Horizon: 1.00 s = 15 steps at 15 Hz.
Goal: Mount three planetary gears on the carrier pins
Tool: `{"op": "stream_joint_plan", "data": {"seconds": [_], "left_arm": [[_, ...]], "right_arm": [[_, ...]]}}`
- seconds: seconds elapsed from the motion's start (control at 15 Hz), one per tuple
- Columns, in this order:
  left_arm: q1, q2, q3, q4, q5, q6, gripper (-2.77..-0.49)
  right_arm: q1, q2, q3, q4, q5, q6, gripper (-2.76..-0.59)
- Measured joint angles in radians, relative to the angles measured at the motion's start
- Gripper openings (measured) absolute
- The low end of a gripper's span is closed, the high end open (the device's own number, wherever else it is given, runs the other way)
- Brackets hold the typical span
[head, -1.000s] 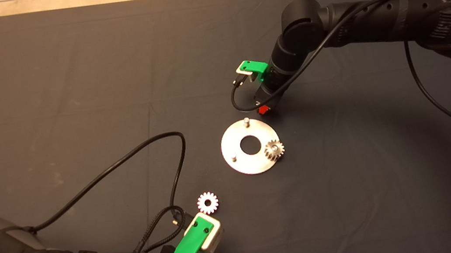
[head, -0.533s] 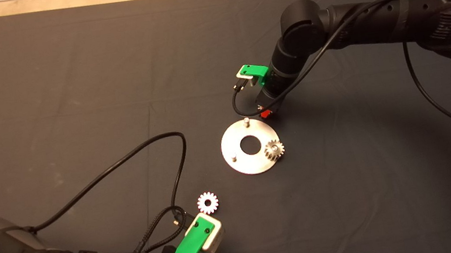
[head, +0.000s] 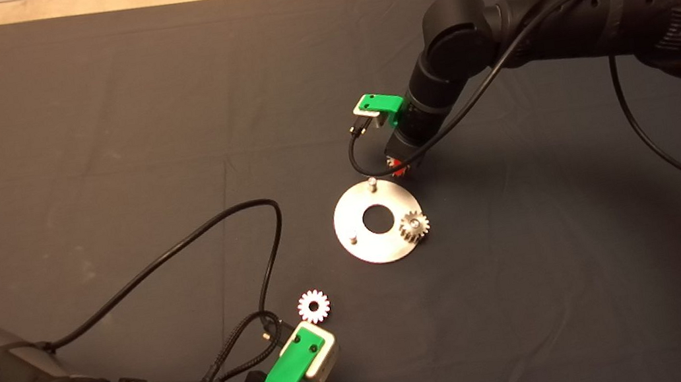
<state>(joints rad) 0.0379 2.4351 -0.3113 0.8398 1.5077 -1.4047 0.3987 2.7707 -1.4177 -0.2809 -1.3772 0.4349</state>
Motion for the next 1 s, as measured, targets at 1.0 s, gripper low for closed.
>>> {"op": "stream_joint_plan", "data": {"seconds": [1.0], "left_arm": [[-0.009,0.000,0.000,0.001,-0.001,0.000,-1.19]], "right_arm": [[0.056,-0.003,0.113,0.067,-0.013,0.054,-2.46]]}}
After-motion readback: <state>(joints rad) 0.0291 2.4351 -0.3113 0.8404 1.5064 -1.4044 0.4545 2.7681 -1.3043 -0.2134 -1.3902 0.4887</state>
